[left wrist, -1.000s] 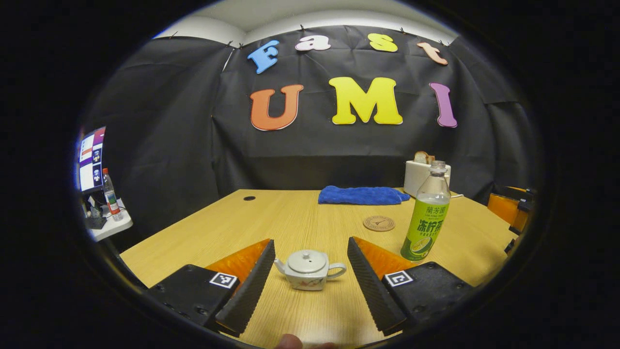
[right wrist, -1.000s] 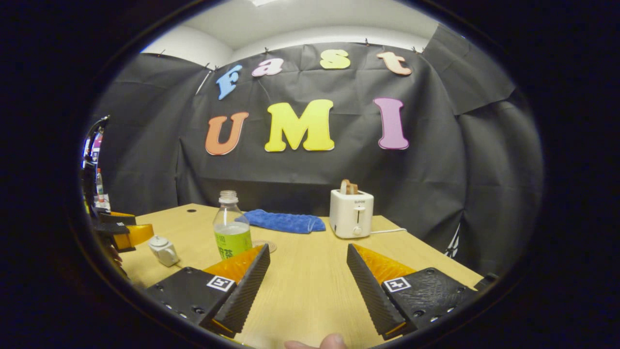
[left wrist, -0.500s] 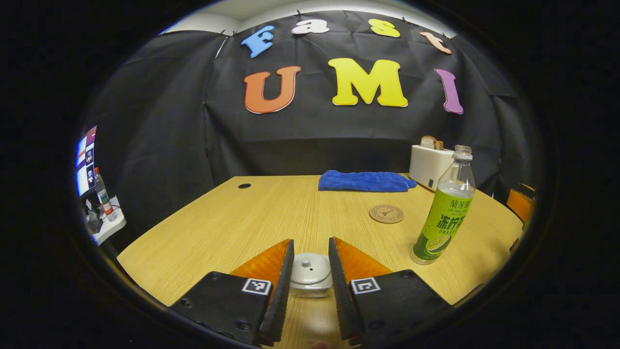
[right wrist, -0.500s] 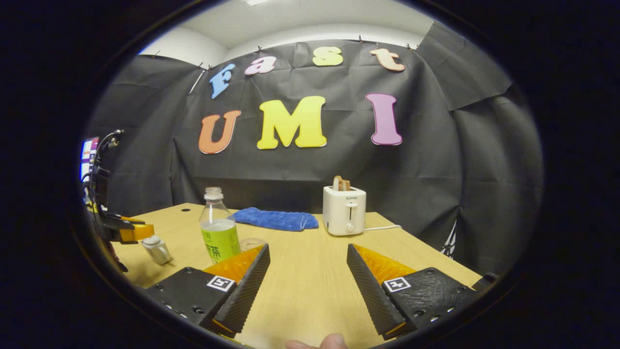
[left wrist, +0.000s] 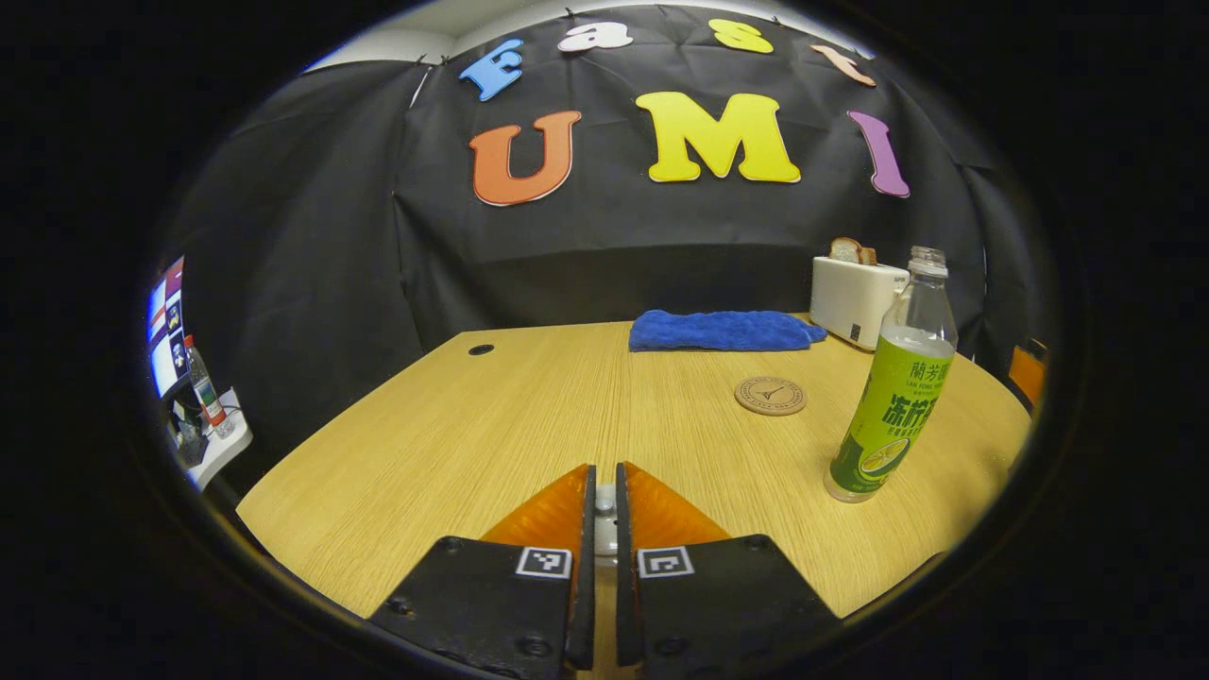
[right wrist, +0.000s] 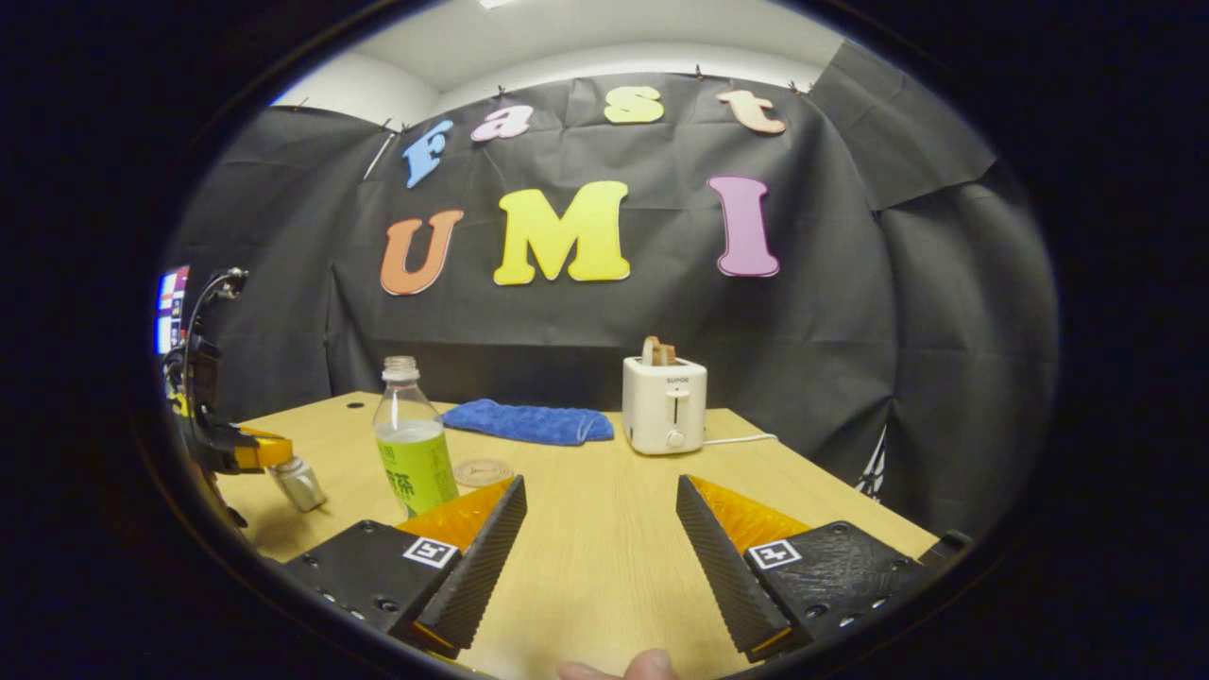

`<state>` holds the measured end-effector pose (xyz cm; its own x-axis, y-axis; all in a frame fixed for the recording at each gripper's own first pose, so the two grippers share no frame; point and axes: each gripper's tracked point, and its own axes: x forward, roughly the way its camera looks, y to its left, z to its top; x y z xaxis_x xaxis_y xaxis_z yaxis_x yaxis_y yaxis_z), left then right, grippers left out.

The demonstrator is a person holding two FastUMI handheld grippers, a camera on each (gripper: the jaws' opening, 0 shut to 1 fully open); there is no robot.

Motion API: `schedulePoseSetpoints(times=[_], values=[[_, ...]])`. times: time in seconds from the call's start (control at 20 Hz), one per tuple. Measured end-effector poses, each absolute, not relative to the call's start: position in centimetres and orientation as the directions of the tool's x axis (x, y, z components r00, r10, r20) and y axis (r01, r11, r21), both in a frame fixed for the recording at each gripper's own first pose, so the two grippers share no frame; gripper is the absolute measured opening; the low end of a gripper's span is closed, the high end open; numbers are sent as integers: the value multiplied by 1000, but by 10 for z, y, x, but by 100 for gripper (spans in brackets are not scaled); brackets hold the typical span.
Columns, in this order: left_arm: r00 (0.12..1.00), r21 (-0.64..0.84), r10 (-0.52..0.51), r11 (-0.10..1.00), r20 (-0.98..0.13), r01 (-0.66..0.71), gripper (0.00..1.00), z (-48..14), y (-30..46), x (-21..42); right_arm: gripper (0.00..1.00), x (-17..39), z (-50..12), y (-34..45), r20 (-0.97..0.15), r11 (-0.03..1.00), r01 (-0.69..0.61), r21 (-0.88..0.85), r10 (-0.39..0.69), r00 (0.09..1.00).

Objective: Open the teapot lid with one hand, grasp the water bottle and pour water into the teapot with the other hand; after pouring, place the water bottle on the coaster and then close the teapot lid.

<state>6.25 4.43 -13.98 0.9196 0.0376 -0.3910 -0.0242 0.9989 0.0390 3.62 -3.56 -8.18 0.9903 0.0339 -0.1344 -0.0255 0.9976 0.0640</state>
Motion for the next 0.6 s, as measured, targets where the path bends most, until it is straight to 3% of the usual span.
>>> schedulePoseSetpoints(times=[0.15, 0.35, 0.6], values=[[925, 33, 32, 999, -378, -21, 4, -138, 44, 63, 96, 35, -83, -33, -133, 997, -37, 65, 45, 990], [937, 19, 27, 1000, -348, -21, 3, -127, 47, 62, 96, 37, -81, -27, -125, 995, -63, 72, 71, 990], [960, -11, 16, 1000, -281, -20, 3, -96, 52, 52, 95, 30, -80, 8, -133, 977, -190, 99, 202, 970]])
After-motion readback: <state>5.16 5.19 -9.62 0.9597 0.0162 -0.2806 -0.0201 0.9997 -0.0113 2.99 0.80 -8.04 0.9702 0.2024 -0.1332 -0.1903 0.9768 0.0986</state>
